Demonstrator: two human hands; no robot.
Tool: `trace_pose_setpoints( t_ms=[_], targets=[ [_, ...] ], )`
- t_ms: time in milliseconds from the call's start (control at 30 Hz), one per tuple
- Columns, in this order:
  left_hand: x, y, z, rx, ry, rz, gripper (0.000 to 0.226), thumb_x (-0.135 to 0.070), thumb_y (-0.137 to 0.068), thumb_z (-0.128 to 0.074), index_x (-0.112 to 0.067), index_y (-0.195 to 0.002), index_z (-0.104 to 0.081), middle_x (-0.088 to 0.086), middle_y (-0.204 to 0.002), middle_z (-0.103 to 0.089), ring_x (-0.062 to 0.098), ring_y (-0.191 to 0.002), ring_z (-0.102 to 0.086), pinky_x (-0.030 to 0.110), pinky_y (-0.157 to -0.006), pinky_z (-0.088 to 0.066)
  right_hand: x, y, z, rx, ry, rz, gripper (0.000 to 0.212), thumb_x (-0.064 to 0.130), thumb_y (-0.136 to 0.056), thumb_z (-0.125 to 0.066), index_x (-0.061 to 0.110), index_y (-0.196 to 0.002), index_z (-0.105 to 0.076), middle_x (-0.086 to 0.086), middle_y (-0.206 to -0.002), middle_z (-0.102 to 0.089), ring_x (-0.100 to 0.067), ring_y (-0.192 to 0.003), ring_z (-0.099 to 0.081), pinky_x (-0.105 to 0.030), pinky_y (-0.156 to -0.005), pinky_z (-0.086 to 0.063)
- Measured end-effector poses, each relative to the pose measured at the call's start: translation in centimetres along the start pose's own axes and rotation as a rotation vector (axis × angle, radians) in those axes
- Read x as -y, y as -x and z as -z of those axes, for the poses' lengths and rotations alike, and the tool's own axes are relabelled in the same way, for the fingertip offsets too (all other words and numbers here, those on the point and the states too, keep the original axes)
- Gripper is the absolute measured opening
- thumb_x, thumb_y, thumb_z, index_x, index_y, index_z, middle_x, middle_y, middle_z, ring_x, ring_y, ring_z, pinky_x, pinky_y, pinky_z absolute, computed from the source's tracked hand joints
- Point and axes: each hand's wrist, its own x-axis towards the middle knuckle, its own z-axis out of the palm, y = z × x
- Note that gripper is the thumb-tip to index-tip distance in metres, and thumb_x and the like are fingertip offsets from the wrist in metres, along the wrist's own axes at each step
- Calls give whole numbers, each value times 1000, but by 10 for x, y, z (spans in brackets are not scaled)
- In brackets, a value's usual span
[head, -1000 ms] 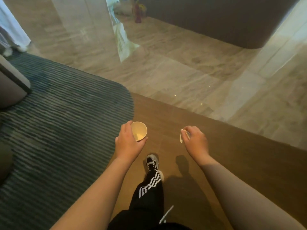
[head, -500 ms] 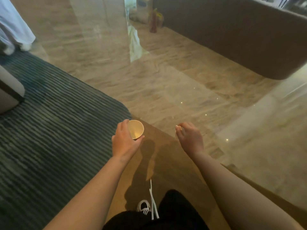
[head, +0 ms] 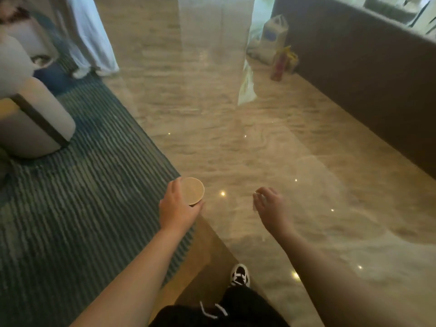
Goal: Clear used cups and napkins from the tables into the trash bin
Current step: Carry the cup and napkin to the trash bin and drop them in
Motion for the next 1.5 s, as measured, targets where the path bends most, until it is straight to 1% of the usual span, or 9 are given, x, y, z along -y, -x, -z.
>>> trace_pose_setpoints(
  t_ms=[100,267,400,600,700,833,967,1267,1500],
  targets=[
    [-29,-53,-14,-36,-17,44,79,-46,-69,-79,-21,-130,-36,4,-129,-45,26,-114,-48,45,-92,-39,1,-80,15,21,-21,45,15,28,-92,-54,17,-86,-63,3,-83,-57,-23,-75,-59,-35,-64,-48],
    [-50,-136,-32,-85,-32,114,80,-43,-68,-80,-16,-131,-37,5,-129,-47,27,-112,-51,46,-90,-44,14,-189,15,56,34,140,15,29,-92,-55,18,-91,-66,0,-89,-63,-20,-73,-59,-26,-62,-38],
    [-49,-211,-51,-116,-14,163,79,-42,-69,-79,-16,-131,-38,6,-128,-48,27,-110,-52,48,-88,-48,25,-276,-4,128,66,167,19,30,-94,-52,16,-95,-65,-3,-95,-64,-24,-82,-61,-34,-65,-48],
    [-20,-356,-67,-171,-41,224,77,-40,-68,-81,-12,-127,-40,9,-122,-50,30,-101,-55,42,-78,-49,65,-425,-54,213,66,232,19,27,-94,-52,14,-95,-66,-5,-96,-63,-26,-84,-60,-29,-65,-39],
    [-6,-447,-56,-194,-42,270,77,-40,-67,-81,-13,-127,-41,10,-122,-51,30,-101,-56,40,-75,-47,110,-517,-76,249,58,246,19,26,-94,-53,12,-94,-66,-5,-96,-63,-26,-85,-60,-36,-71,-48],
    [8,-549,-31,-221,-40,318,81,-42,-67,-81,-13,-130,-40,10,-125,-49,31,-104,-53,43,-82,-48,178,-617,-104,250,60,296,18,26,-93,-54,12,-94,-67,-4,-96,-64,-24,-85,-60,-30,-69,-43],
    [25,-634,-8,-282,-30,337,80,-38,-66,-83,-10,-129,-43,12,-124,-50,31,-106,-52,42,-82,-47,239,-698,-140,321,46,320,19,26,-94,-53,13,-94,-66,-3,-98,-63,-25,-83,-61,-34,-70,-47],
    [111,-857,17,-380,-66,471,78,-38,-71,-79,-9,-132,-39,13,-126,-47,32,-106,-51,46,-83,-47,358,-918,-275,419,66,463,20,26,-94,-51,14,-95,-67,-1,-100,-63,-22,-85,-61,-38,-73,-51],
    [174,-1047,72,-456,-101,615,79,-40,-68,-80,-11,-130,-40,11,-123,-48,31,-105,-50,42,-79,-45,500,-1102,-361,545,150,620,24,28,-96,-47,14,-101,-66,-1,-104,-63,-20,-89,-62,-38,-75,-51]
  ],
)
